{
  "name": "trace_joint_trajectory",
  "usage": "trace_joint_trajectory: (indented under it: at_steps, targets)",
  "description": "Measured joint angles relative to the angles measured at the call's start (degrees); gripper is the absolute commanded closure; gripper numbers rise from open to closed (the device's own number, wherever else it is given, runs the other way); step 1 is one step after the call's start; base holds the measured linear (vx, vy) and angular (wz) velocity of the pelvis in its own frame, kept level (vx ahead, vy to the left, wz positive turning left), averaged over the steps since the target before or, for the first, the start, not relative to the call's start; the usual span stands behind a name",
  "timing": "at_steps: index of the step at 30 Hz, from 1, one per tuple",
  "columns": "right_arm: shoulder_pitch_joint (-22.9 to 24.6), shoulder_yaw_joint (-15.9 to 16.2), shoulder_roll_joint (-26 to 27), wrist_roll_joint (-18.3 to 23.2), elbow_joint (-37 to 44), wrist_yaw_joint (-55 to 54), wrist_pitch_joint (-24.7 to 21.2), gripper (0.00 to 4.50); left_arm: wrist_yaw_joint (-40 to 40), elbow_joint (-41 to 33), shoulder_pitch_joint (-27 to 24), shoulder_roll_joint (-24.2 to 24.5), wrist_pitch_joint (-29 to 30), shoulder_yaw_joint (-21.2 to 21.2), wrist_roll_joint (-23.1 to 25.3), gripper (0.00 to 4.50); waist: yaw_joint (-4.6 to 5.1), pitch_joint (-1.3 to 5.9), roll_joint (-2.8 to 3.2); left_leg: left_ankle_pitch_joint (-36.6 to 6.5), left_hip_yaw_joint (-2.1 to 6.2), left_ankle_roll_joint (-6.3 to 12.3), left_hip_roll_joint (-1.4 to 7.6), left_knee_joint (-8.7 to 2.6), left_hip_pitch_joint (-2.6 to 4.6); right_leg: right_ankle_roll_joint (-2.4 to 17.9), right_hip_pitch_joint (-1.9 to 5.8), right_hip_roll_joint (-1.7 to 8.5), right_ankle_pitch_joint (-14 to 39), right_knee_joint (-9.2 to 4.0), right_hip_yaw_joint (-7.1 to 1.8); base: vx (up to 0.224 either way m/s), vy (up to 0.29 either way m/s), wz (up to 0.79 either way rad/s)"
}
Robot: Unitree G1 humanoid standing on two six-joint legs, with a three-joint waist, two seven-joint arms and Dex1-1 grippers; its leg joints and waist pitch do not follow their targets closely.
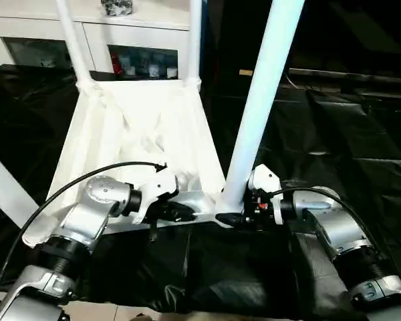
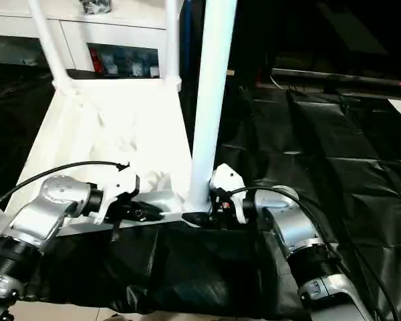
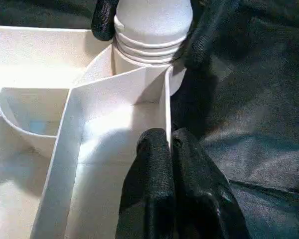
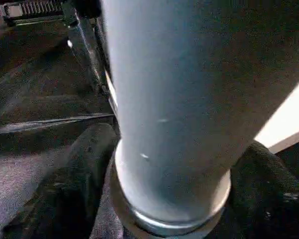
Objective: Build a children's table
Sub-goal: Rotate leg to tighten
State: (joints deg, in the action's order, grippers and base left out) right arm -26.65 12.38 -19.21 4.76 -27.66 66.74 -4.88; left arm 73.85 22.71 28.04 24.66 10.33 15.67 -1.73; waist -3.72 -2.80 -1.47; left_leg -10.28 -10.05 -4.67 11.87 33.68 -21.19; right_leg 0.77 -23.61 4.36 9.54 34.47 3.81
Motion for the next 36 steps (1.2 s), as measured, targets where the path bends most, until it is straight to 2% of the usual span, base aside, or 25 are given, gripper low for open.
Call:
trace_joint_trajectory:
  at_steps: [5,13,16,19,22,25,28,29,30,31,34,36]
  targets:
    - [0.0,0.24,-0.17,0.18,0.0,0.72,0.0,1.74,0.6,0.0,-0.03,0.25,0.04,0.06,-0.39,4.5,-0.01,0.0,-0.01,0.0,0.0,0.0,0.0,0.0,0.0,0.0,0.0,0.0,0.0,0.01,0.0,0.0,0.0,0.0]
    - [0.38,0.24,0.63,0.22,0.0,0.35,0.02,1.81,-0.53,-0.42,-0.51,0.07,0.68,0.02,-0.64,4.5,-0.09,0.01,-0.03,0.0,0.0,0.0,0.0,0.01,0.02,0.0,0.04,0.01,0.0,0.01,0.0,0.0,0.0,0.0]
    - [0.73,-2.2,2.35,-0.34,-1.35,-5.93,-0.22,1.81,-6.04,0.27,-0.43,-2.5,0.81,-0.7,0.74,4.5,0.13,0.05,-0.17,0.0,0.0,-0.01,0.0,0.06,0.14,0.0,0.16,0.02,-0.01,0.06,-0.03,0.0,0.0,0.0]
    - [-0.37,-6.09,7.67,-1.33,-5.55,-19.26,-0.1,1.82,-14.64,2.33,1.0,-6.77,2.76,-2.02,3.13,4.5,0.9,-0.01,-0.43,0.06,0.03,-0.12,0.0,0.07,0.33,-0.24,0.22,0.01,0.13,0.13,-0.01,0.0,0.0,0.0]
    - [-0.73,-9.62,11.93,-1.98,-7.55,-30.18,-0.09,1.82,-21.76,3.22,1.92,-11.28,5.75,-2.38,4.54,4.5,1.58,-0.01,-0.44,0.07,0.05,-0.13,-0.01,0.06,0.35,-0.25,0.22,0.01,0.13,0.11,-0.01,0.0,0.0,0.0]
    - [-1.17,-10.7,14.39,-2.69,-8.24,-38.11,-0.16,1.82,-25.97,3.49,2.51,-13.9,7.54,-2.34,5.64,4.5,1.8,0.01,-0.38,0.07,0.06,-0.13,-0.03,0.01,0.35,-0.26,0.23,0.01,0.13,0.11,0.0,0.0,0.0,0.0]
    - [-1.23,-11.42,16.04,-3.19,-8.4,-41.28,0.09,1.82,-27.03,3.49,2.65,-14.24,7.67,-2.3,6.01,4.5,1.85,0.02,-0.37,0.07,0.09,-0.13,-0.02,-0.04,0.29,-0.26,0.22,-0.01,0.12,0.11,0.02,0.0,0.0,0.0]
    - [-1.23,-11.61,16.25,-3.23,-8.52,-41.65,0.32,1.47,-27.18,3.49,2.69,-14.35,7.67,-2.3,6.1,4.5,1.87,0.03,-0.37,0.07,0.09,-0.13,-0.02,-0.04,0.27,-0.26,0.21,-0.01,0.12,0.11,0.02,0.0,0.0,0.0]
    - [-1.23,-11.65,16.25,-3.22,-8.55,-41.65,0.42,1.47,-27.18,3.49,2.71,-14.37,7.67,-2.3,6.13,4.5,1.88,0.03,-0.37,0.07,0.09,-0.13,-0.02,-0.03,0.28,-0.25,0.22,-0.01,0.12,0.1,0.02,0.0,0.0,0.0]
    - [-1.23,-11.69,16.25,-3.21,-8.56,-41.64,0.48,1.12,-27.13,3.49,2.73,-14.37,7.67,-2.3,6.14,4.5,1.88,0.03,-0.36,0.07,0.09,-0.13,-0.02,-0.03,0.27,-0.25,0.21,-0.01,0.11,0.1,0.01,0.0,0.0,0.0]
    - [-1.22,-11.72,16.34,-3.08,-8.53,-40.79,0.49,0.99,-26.69,3.48,2.75,-14.34,7.64,-2.3,6.18,4.5,1.93,0.03,-0.36,0.06,0.09,-0.13,-0.02,-0.03,0.28,-0.24,0.21,-0.01,0.11,0.1,0.01,0.0,0.0,0.0]
    - [-1.21,-11.58,15.92,-3.14,-8.42,-39.22,0.6,0.71,-25.42,3.43,2.75,-13.57,7.01,-2.17,6.17,4.5,2.02,0.02,-0.35,0.06,0.09,-0.13,-0.02,-0.04,0.29,-0.24,0.18,-0.02,0.11,0.1,0.02,0.0,0.0,0.0]
